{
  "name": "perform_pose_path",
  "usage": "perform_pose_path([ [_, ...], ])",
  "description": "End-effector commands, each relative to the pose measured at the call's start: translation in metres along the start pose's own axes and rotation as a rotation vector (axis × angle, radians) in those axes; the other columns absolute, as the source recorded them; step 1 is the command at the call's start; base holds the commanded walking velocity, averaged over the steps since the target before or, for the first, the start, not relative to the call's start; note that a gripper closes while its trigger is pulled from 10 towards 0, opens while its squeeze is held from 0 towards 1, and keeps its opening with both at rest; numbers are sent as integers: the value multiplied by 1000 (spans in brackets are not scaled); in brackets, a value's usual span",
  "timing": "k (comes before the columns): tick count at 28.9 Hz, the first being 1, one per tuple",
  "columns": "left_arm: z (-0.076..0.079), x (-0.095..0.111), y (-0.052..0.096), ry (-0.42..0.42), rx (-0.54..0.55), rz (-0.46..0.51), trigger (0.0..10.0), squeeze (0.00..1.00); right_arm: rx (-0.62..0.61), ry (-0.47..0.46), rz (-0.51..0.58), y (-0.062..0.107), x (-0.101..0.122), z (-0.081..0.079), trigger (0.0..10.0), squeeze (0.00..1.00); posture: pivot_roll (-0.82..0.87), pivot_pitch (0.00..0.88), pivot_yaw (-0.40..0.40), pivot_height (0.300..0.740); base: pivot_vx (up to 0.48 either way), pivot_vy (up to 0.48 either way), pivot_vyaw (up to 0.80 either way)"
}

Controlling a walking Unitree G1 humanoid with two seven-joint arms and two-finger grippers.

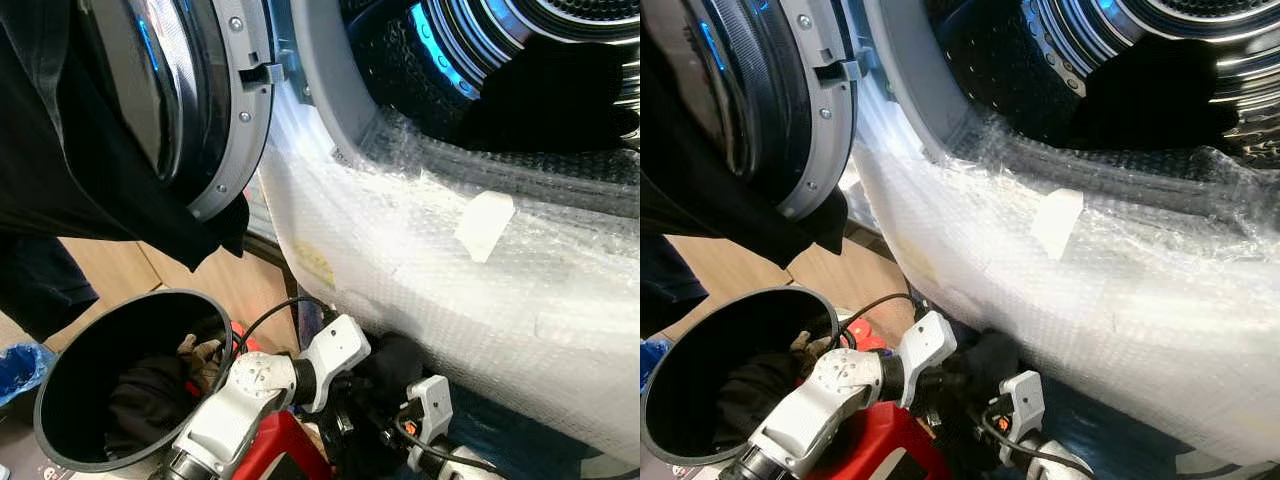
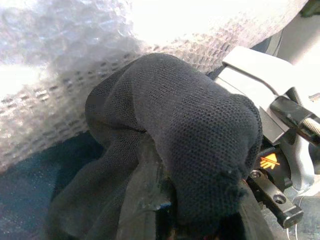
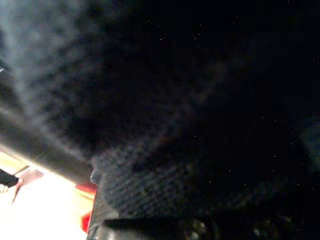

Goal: Clothes washing

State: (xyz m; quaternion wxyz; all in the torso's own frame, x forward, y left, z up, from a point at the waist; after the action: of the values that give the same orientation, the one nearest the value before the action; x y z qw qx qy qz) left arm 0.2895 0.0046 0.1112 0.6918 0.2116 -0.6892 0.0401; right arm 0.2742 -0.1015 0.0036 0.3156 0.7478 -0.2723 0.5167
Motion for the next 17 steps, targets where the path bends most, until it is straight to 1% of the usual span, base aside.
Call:
perform_pose_path([
  [1,-2,10,2,-36,16,27,0,0,20,-4,-23,2,-7,-5,0,0,18,0,122,740,0,0,0],
  [2,-3,11,3,-37,27,29,431,0,26,3,-30,2,-8,-6,0,0,18,0,122,740,0,0,0],
  [3,-5,12,5,-38,47,31,8000,0,37,13,-27,1,-7,-8,0,0,15,2,130,740,0,0,0],
  [4,-6,11,7,-27,48,28,9608,0,35,14,-17,0,-5,-8,0,0,14,1,130,740,0,0,0],
  [5,-4,6,11,7,28,17,10000,239,31,14,-2,0,-2,-8,0,0,12,0,131,740,0,0,0],
  [6,-2,3,13,17,14,11,10000,1000,35,13,3,0,-2,-10,0,0,7,0,132,740,0,0,0],
  [8,1,-3,17,22,2,5,10000,1000,46,9,7,-1,-2,-13,0,0,4,0,134,740,0,0,0],
  [10,-1,-3,22,39,20,14,10000,1000,66,9,11,-2,-3,-18,0,0,0,0,139,740,0,0,0],
  [13,-4,-2,27,43,20,11,10000,1000,88,8,10,-3,-3,-23,0,0,17,1,138,740,0,0,0],
  [15,-6,-2,28,46,25,12,10000,1000,89,7,13,-3,-3,-23,0,0,17,1,138,740,0,0,0],
  [17,-12,0,34,62,65,21,10000,1000,90,4,18,-2,-2,-22,0,0,0,0,143,740,0,0,0],
])
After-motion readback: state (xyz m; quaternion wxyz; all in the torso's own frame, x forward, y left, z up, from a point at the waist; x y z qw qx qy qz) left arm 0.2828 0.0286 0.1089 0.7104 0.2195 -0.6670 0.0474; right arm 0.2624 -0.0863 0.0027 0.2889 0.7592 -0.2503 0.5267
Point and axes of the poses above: a point about 5 cm out from each wrist's last joint towards the gripper, its own y axis pointing back from the gripper into the wrist, its own x axis along the axis of the wrist's last joint, z = x × y, the point moved 4 cm from there along -y, pointing out of the wrist towards the gripper, and after that the axes turned 2 degrees about y, right-handed, at the moved point
